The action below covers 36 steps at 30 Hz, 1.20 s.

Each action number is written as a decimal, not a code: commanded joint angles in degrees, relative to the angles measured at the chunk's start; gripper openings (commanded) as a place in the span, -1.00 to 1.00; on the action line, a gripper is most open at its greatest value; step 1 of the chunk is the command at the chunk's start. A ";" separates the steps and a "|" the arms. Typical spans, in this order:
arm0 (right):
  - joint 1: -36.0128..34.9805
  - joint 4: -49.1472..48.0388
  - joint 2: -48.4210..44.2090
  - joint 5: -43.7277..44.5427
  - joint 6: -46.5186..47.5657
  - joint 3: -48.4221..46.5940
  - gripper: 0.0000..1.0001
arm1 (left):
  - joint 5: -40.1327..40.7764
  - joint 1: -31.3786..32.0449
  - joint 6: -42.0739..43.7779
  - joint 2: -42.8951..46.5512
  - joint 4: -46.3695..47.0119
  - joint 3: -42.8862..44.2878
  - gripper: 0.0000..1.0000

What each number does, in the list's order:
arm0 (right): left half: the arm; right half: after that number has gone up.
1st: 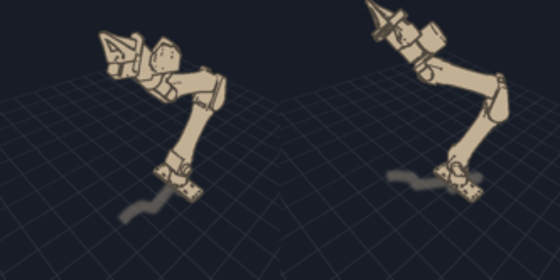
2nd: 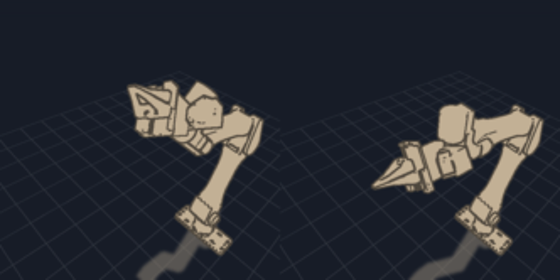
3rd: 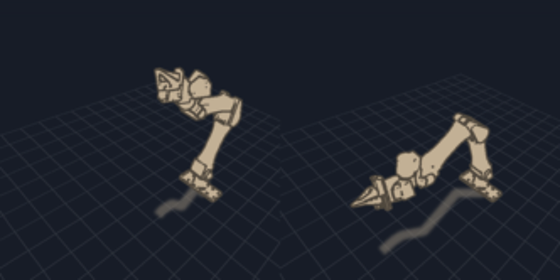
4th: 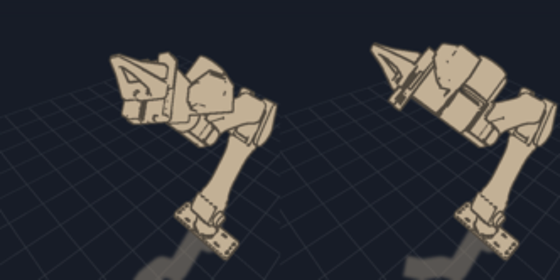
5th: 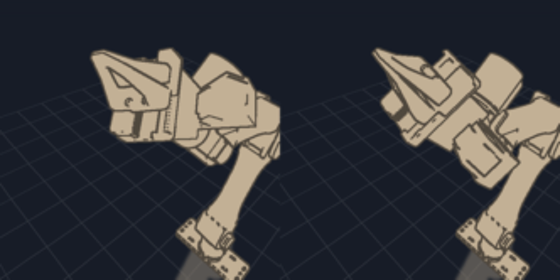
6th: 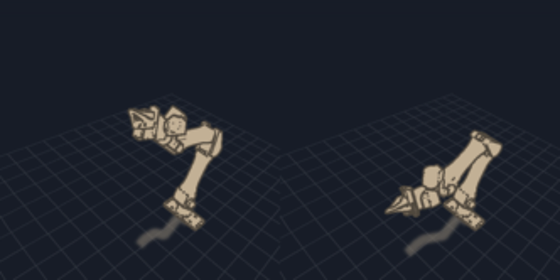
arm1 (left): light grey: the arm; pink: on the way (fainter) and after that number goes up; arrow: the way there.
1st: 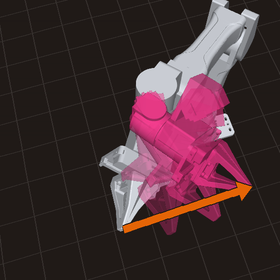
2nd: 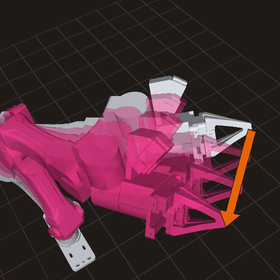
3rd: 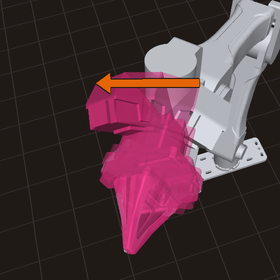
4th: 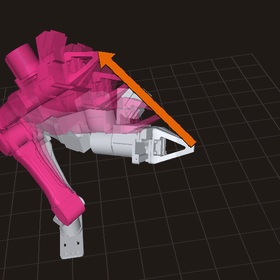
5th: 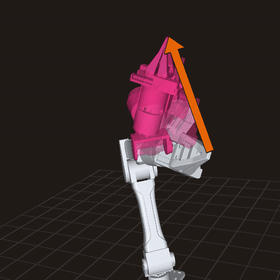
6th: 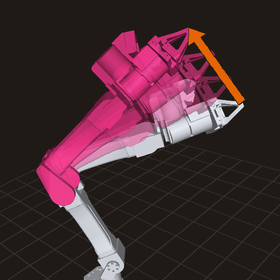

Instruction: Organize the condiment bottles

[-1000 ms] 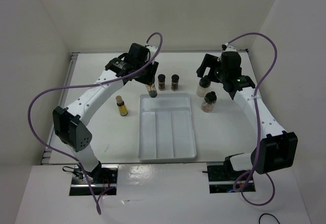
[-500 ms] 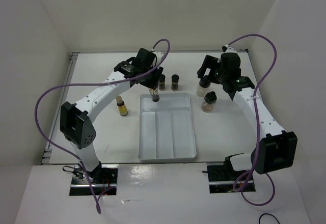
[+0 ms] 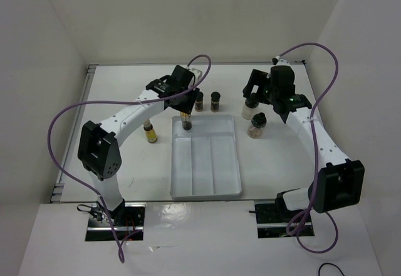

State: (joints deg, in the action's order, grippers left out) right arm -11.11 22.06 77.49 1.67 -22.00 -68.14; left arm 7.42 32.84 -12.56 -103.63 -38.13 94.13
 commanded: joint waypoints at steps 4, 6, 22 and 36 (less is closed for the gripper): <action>-0.40 -1.06 1.08 0.79 1.87 -1.47 0.97 | 2.42 0.03 -1.59 -0.87 3.06 -1.40 -0.48; -0.40 -1.06 1.08 0.79 2.48 -1.47 0.97 | 2.42 0.03 -2.12 -1.39 3.06 -1.40 -0.48; -0.40 -2.11 5.03 -2.10 3.54 -4.28 0.97 | 4.01 0.03 -2.65 -0.43 -0.36 2.54 0.99; -1.45 -3.26 6.61 -5.10 3.01 -5.95 0.97 | 2.15 -5.05 -5.20 18.10 -3.53 6.17 0.99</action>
State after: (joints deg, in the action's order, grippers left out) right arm -11.77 21.52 83.22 -2.55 -19.42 -70.74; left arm 9.45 31.00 -15.62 -90.56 -40.77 100.33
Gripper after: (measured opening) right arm 0.986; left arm 0.993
